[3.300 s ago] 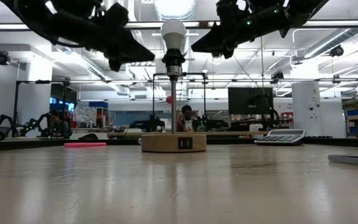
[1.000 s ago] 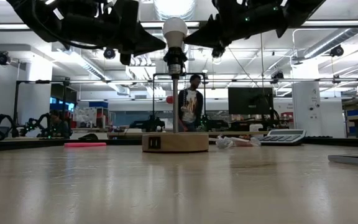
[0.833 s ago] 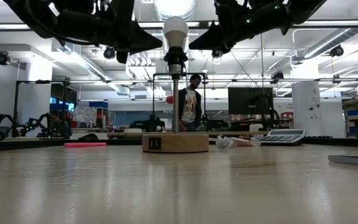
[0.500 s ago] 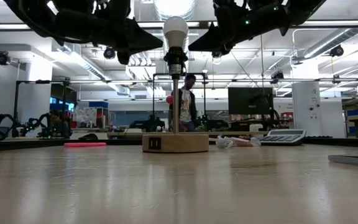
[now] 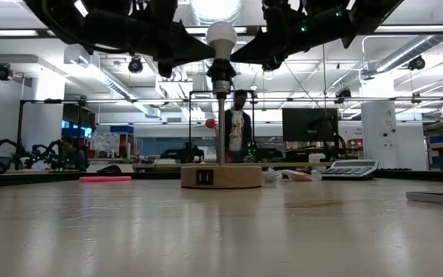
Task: Screw lightbulb
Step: Insert the lightbulb into the lamp
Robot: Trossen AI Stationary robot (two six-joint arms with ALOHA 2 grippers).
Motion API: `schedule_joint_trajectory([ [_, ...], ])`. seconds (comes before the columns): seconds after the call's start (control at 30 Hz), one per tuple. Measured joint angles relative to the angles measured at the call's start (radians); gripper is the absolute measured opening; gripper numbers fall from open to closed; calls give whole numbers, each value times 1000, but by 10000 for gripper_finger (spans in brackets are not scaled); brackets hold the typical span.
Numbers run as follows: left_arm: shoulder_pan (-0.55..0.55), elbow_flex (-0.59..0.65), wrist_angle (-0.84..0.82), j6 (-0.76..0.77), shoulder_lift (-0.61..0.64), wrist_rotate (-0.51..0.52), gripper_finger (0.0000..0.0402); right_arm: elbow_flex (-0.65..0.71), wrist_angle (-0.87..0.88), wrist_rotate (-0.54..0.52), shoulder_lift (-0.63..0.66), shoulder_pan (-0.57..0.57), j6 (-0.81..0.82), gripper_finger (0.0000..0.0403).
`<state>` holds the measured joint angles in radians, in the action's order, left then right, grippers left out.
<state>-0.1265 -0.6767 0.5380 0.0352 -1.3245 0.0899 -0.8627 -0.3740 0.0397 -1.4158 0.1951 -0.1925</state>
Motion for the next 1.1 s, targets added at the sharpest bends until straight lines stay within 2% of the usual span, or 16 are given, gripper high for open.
schedule_joint_trajectory([
  [0.57, 1, -9, -42, 0, -9, 61, 0, 0, 24, 50, 0, -8, -13, 0],
  [0.73, -5, -11, -48, 0, -10, 125, 0, 0, 14, 181, 0, -18, -18, 0],
  [0.97, 0, -11, -92, 8, 5, 148, 0, 0, 43, 149, 20, -24, -32, 0],
  [1.1, 9, -10, -153, 12, 39, 144, 0, 0, 119, 60, 66, -19, -67, 0],
])
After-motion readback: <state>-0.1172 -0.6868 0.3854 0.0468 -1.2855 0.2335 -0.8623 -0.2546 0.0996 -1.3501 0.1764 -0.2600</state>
